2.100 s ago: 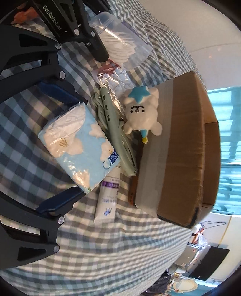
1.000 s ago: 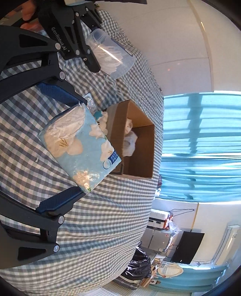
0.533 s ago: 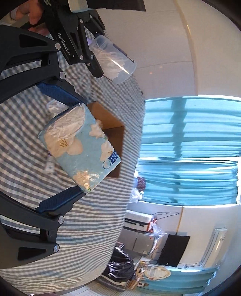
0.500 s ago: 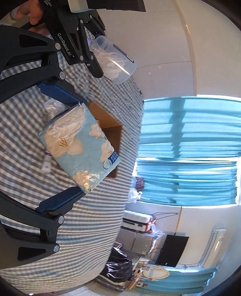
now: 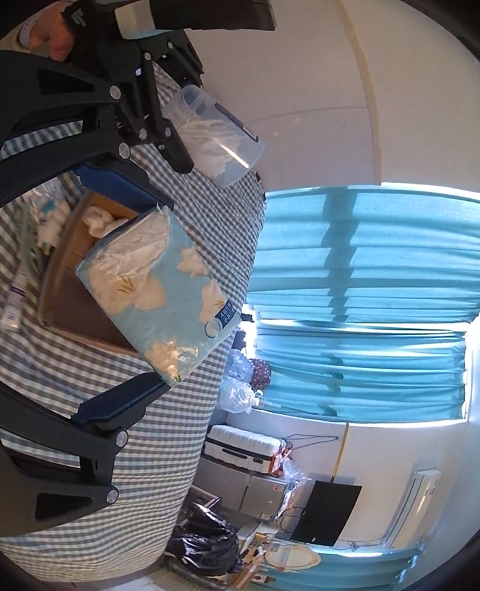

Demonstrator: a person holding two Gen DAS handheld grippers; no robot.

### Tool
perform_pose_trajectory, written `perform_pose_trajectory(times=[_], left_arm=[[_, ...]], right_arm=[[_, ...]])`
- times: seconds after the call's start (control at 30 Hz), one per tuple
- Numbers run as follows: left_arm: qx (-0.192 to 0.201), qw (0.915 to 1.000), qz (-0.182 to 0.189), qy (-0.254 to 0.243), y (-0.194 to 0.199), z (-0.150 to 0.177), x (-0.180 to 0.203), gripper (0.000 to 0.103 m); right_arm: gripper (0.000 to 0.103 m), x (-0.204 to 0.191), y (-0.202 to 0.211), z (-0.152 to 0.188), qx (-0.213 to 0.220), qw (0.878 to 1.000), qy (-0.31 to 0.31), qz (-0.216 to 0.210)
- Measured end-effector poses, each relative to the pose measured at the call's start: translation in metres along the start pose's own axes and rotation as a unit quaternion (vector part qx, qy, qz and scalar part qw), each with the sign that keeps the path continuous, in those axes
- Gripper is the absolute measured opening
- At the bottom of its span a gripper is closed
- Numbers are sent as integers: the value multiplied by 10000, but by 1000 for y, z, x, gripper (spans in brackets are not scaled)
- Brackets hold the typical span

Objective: Organize objects
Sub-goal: 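Carry the floss tub and tissue pack into the box and release both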

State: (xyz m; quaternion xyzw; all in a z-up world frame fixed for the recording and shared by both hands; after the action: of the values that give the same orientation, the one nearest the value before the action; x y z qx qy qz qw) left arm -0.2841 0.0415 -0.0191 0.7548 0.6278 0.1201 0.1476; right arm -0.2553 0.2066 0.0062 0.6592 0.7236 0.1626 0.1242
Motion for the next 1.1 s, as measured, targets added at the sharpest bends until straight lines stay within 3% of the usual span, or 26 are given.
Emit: perform_pose_trajectory(times=[0.37, 0.57, 0.97, 1.03, 1.1], left_arm=[[-542, 9984, 30, -127, -86, 50, 3, 65], [-750, 9969, 97, -217, -108, 75, 10, 65], [-888, 9950, 273, -373, -115, 91, 18, 65], [-852, 9955, 266, -319, -109, 85, 17, 65], [-868, 9955, 284, -253, -105, 79, 14, 65]], right_arm=[[86, 16, -105, 32, -521, 9983, -251, -3], [86, 20, -142, 56, -786, 9966, -235, 28], [88, 21, -158, 82, -989, 9943, -394, 59], [90, 19, -152, 76, -936, 9946, -456, 8], [100, 17, -142, 68, -858, 9952, -465, -20]])
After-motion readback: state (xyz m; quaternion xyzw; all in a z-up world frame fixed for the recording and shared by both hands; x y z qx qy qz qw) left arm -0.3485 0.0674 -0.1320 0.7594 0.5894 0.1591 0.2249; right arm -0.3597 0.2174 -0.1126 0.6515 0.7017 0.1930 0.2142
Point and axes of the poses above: each gripper's, at about its wrist camera, not at the fingertips, and y roughly against the way its jaws point, x to its right, z to its underside, the point moved 10 cm from there along -y, roughly the way its jaws point, and after that the axes turned 6 degrees about x, right-handed, at the moved point
